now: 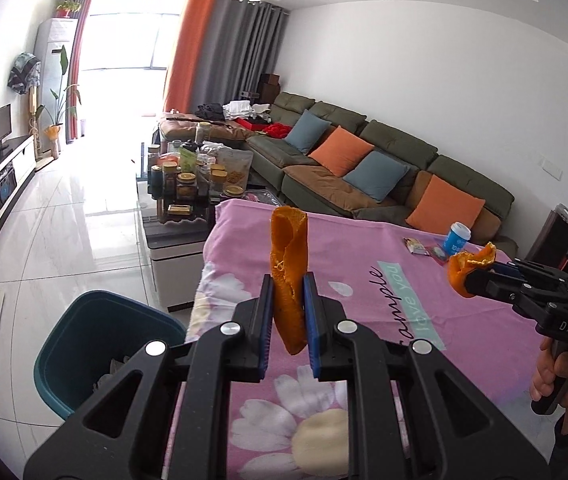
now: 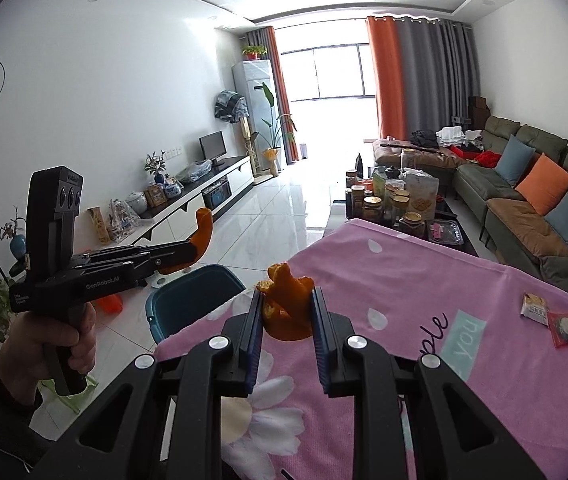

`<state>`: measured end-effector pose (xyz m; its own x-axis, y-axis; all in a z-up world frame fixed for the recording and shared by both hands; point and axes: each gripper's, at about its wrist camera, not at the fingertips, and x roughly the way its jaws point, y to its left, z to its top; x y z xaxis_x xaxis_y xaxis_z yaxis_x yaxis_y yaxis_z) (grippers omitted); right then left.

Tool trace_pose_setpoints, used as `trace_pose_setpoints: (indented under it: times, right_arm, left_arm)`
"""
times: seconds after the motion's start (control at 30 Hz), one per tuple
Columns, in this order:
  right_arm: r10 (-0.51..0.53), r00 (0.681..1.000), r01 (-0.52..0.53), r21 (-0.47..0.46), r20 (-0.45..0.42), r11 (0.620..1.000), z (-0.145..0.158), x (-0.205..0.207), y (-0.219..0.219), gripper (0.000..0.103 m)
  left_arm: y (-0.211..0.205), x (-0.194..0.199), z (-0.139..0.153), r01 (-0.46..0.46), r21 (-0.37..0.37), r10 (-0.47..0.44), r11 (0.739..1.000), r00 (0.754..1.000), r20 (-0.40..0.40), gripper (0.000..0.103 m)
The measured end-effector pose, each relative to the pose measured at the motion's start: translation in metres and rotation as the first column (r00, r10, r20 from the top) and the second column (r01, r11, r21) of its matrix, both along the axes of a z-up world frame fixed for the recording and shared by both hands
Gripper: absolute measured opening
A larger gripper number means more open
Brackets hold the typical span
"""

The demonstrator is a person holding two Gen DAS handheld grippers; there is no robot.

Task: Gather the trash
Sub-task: 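Carry both orange peels over the teal bin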

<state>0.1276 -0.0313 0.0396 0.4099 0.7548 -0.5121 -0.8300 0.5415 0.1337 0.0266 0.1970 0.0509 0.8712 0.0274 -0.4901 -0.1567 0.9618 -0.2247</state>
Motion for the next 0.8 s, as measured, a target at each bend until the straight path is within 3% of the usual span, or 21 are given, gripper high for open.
trace_pose_setpoints:
  times: [0.43,0.8]
  right_arm:
    - [0.173,0.985,-0.173,-0.030,-0.028,0.984,-0.009,-0.004,0.092,0.021]
    - [0.285,0.956,-0.292,-0.120,-0.073,0.949,-0.035,-0.012,0.169,0.021]
  left_arm:
    - [0.064,-0.046,-0.003,-0.183,0.034,0.184,0.983,0.982,-0.034,0.015]
    - [0.133,-0.067,-0.055,-0.293,0.027,0.293,0.956,0.943,-0.159,0.015]
